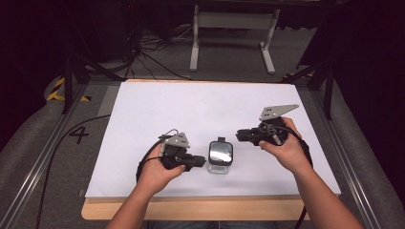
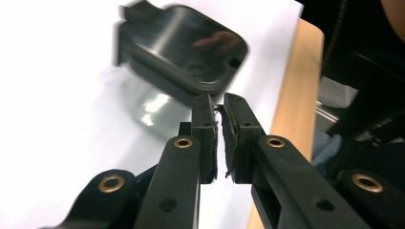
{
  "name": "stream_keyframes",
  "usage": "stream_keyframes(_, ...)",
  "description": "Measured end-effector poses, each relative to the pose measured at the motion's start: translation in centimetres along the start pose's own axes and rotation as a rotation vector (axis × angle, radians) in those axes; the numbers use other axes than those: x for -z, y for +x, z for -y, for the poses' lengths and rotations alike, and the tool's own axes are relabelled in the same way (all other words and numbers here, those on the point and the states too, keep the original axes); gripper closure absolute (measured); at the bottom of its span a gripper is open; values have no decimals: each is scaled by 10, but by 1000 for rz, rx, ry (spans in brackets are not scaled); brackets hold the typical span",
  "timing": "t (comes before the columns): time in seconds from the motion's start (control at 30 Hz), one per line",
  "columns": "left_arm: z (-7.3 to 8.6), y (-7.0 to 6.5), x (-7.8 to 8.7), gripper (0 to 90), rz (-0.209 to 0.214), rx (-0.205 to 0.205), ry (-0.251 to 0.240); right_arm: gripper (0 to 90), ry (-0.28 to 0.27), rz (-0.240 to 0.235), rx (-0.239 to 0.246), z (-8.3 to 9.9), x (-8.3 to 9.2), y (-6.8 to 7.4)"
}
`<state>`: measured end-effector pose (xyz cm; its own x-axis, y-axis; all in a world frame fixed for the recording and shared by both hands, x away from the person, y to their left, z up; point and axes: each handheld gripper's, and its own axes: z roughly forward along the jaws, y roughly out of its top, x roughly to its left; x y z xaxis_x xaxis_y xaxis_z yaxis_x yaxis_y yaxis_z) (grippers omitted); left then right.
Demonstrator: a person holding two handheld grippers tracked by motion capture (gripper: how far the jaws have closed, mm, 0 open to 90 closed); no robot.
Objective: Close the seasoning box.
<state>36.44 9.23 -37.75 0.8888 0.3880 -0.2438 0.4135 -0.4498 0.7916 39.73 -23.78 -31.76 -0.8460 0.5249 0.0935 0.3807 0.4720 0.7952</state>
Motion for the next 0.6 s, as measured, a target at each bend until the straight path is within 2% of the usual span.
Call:
stream_keyframes(0.1,3,9,18,819,-52,22,-29,752,-31,42,-34,8,14,-11)
stream_keyframes(0.17,5,14,26,813,-105,25,-30,729,-48,68,-59,13,22,-17)
stream_keyframes(0.3,11,28,43,789,-253,52,-7,713,-85,116,-98,25,39,-31)
stream_keyframes(0.33,11,28,43,779,-253,52,-7,713,-85,116,-98,25,39,-31)
stream_keyframes(0.43,18,39,51,768,-277,91,-32,703,-103,161,-145,38,53,-45)
stream_keyframes(0.6,29,56,54,740,-344,123,-11,670,-101,201,-211,60,62,-63)
